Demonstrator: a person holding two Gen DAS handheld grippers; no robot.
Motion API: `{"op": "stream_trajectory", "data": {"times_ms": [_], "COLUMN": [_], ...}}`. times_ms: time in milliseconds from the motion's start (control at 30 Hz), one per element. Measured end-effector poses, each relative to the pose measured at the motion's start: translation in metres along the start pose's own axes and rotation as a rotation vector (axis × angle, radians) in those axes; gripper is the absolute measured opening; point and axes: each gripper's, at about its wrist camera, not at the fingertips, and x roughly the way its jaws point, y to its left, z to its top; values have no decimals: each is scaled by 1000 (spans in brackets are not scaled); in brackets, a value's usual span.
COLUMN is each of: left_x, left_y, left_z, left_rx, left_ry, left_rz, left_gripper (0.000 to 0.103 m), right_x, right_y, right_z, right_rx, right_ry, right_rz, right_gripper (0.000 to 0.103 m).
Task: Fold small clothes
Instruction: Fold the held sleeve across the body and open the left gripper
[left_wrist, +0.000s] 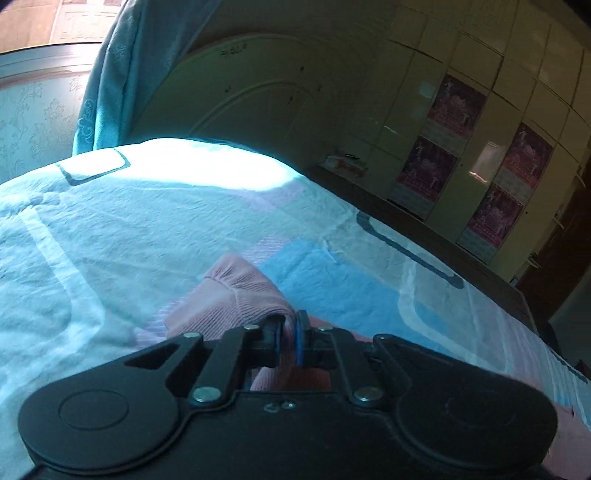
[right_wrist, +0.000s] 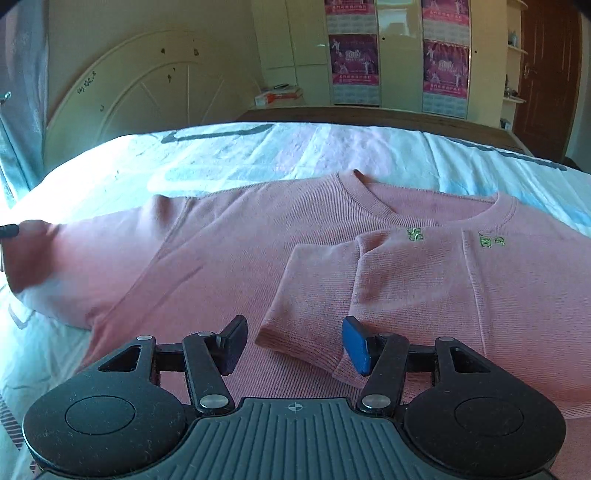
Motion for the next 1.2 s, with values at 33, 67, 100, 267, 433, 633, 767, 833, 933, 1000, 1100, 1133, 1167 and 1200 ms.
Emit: {"op": "stream_trajectory", "data": {"times_ms": [33, 67, 100, 267, 433, 633, 767, 833, 933, 1000, 1100, 1133, 1167, 1200], "left_x": [-5, -10, -15, -32, -30, -8, -16, -34, -47, -49, -44, -42, -40, -37], "left_y": [-20, -41, -60, -170, -263, -312, -302, -289, -261, -238, -201, -191, -182, -175], "left_z": [0, -1, -3, -36, -96, -184, -199, -193, -177, -167, -157, -156, -156, -156], "left_rx": [38, 76, 108, 245, 362, 553, 612, 618, 615, 595, 551, 547, 547, 544], "left_ry": [-5, -9, -12, 34, 117, 287, 288, 226, 163, 156, 141, 131, 130, 134], "left_rz": [-38, -75, -116, -347, -512, -525, -471, -433, -364, -294, -168, -124, -82, -52], "left_gripper": [7, 7, 7, 7, 7, 16, 33, 58, 65, 65, 63, 63, 63, 62], "right_x": [-5, -10, -14, -45, -80, -107, -112, -111, -104, -98, -78, -70, -63, -54], "right_y": [-2, -5, -9, -38, -73, -107, -109, -103, -86, -71, -49, -44, -38, -34], "right_z": [0, 1, 1, -5, -16, -32, -33, -32, -27, -25, -21, -19, -18, -16], "right_rx": [6, 14, 26, 103, 136, 190, 181, 167, 128, 84, 3, -14, -33, -56], "right_ry": [-11, -22, -29, -63, -95, -91, -90, -95, -101, -102, -86, -83, -78, -67], "right_rz": [-4, -5, -1, -5, -55, -82, -56, -36, 2, 22, 9, 0, -11, -23], "right_gripper": [57, 57, 57, 57, 57, 57, 57, 57, 70, 74, 74, 74, 74, 74]}}
